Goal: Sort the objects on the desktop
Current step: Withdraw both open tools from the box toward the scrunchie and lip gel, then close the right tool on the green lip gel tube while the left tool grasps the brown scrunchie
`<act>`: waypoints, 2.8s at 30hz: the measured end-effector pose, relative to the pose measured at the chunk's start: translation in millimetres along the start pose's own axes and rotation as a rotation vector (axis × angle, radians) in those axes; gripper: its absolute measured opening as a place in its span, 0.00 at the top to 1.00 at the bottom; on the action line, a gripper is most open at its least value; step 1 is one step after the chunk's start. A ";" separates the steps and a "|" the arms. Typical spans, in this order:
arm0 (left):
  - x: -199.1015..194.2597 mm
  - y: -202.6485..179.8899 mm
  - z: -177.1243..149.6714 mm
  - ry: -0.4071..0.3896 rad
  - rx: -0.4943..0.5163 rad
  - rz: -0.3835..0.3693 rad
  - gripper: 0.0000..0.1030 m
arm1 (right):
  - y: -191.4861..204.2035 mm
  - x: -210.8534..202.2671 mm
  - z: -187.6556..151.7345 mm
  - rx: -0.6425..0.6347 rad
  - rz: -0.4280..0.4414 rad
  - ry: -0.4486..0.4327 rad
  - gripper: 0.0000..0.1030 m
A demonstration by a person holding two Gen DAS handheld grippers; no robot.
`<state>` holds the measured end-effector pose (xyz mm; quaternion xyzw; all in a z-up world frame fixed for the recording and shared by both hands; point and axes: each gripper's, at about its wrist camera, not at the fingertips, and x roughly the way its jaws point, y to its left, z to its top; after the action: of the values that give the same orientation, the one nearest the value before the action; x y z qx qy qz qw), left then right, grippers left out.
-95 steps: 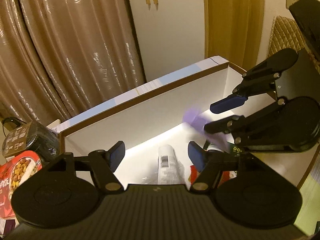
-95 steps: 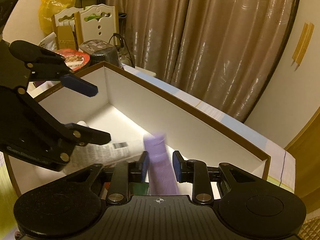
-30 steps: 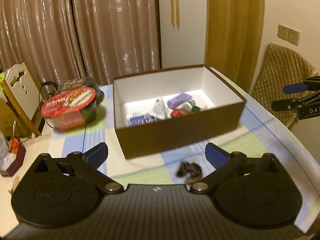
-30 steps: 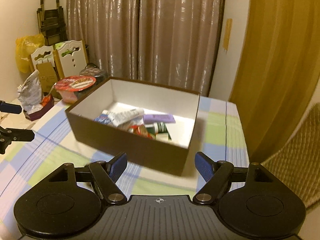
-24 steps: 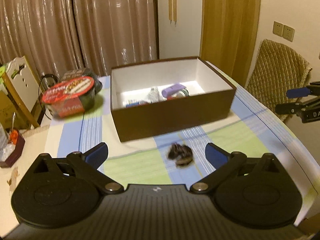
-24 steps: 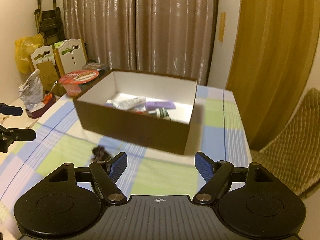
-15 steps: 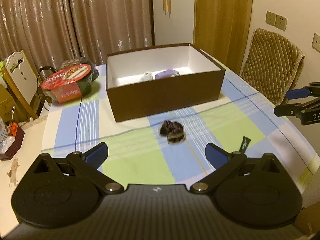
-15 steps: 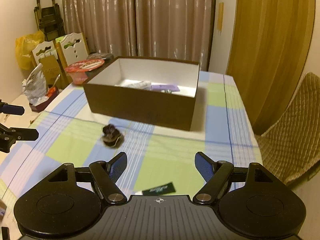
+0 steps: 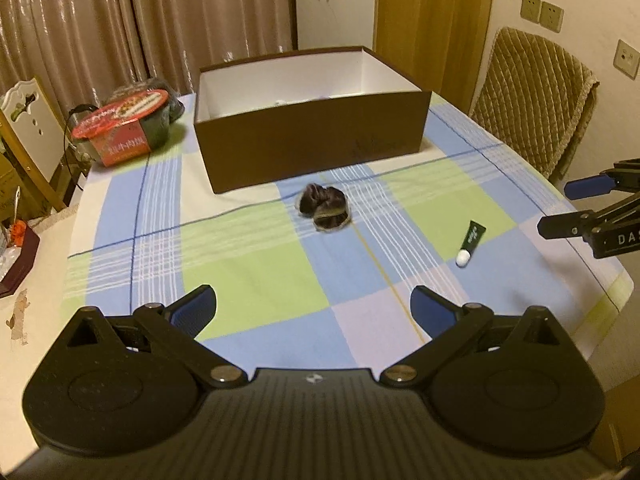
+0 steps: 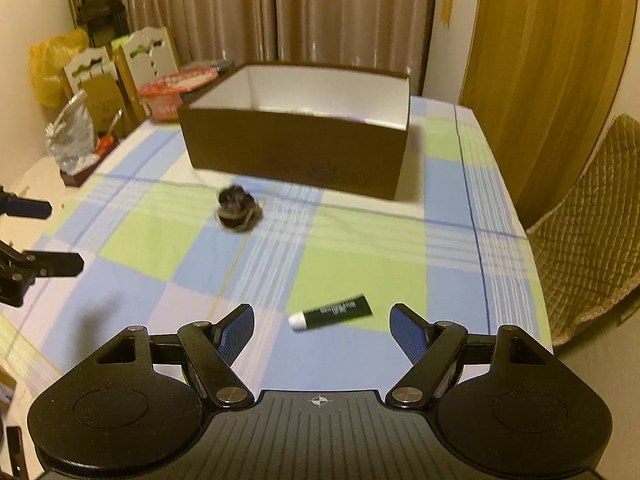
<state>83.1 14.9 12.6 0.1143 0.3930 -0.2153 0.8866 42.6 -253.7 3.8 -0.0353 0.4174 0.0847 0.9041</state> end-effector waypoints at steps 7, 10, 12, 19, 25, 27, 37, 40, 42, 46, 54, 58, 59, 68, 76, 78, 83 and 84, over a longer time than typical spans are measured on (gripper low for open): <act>9.3 -4.8 -0.4 0.017 0.004 -0.006 0.01 | 2.1 13.5 -10.0 0.000 -0.003 0.063 0.25; 12.6 -5.8 -1.0 0.024 -0.001 -0.006 0.01 | 1.0 19.9 -12.8 0.013 0.003 0.087 0.25; 15.0 -5.7 -1.8 0.030 -0.002 -0.006 0.01 | 0.1 24.0 -13.3 0.031 0.012 0.102 0.25; 23.6 -3.9 -3.8 0.049 -0.003 -0.009 0.01 | 0.8 40.5 -13.9 0.114 0.024 0.127 0.25; 27.9 -1.1 -0.9 0.048 -0.010 -0.017 0.01 | -1.4 56.7 -12.7 0.211 0.005 0.100 0.25; 28.8 0.2 0.5 0.049 -0.013 -0.018 0.01 | -2.2 62.2 -12.3 0.244 -0.002 0.091 0.25; 40.7 7.7 8.5 0.074 0.000 0.002 0.01 | -9.2 95.6 -17.5 0.390 -0.016 0.062 0.58; 46.3 10.7 12.3 0.078 -0.002 0.002 0.01 | -11.9 102.0 -15.9 0.408 -0.036 0.046 0.58; 50.1 12.7 14.8 0.081 -0.004 0.003 0.01 | -14.5 106.5 -14.3 0.418 -0.046 0.040 0.58; 57.7 16.7 19.9 0.086 -0.007 0.003 0.01 | -12.5 117.4 -8.9 0.386 -0.059 0.053 0.58; 74.8 24.3 26.9 0.099 -0.021 0.005 0.01 | 4.5 131.9 -0.1 0.164 -0.094 0.083 0.79; 86.5 24.7 34.2 0.094 -0.025 -0.004 0.01 | -2.5 131.5 -0.4 0.106 -0.078 0.107 0.85; 91.3 23.3 37.1 0.089 -0.022 -0.006 0.01 | -4.9 130.7 -0.1 0.105 -0.071 0.111 0.85; 135.9 9.9 63.8 0.049 0.001 -0.025 0.05 | -28.2 117.9 20.3 0.082 -0.060 0.085 0.85; 190.4 -4.3 78.9 0.083 0.089 -0.051 0.17 | -44.7 130.5 32.1 0.055 -0.030 0.111 0.85; 200.7 -3.7 81.2 0.096 0.094 -0.055 0.26 | -48.1 135.7 33.9 0.056 -0.024 0.121 0.85; 216.0 0.2 83.1 0.127 0.083 -0.081 0.46 | -54.0 146.9 36.9 0.054 -0.011 0.140 0.85; 217.8 0.5 83.2 0.132 0.080 -0.089 0.49 | -54.5 148.3 37.6 0.053 -0.009 0.141 0.85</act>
<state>267.6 -79.2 -94.6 0.1462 0.4465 -0.2620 0.8430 175.2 -283.8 -84.9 -0.0191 0.4820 0.0670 0.8734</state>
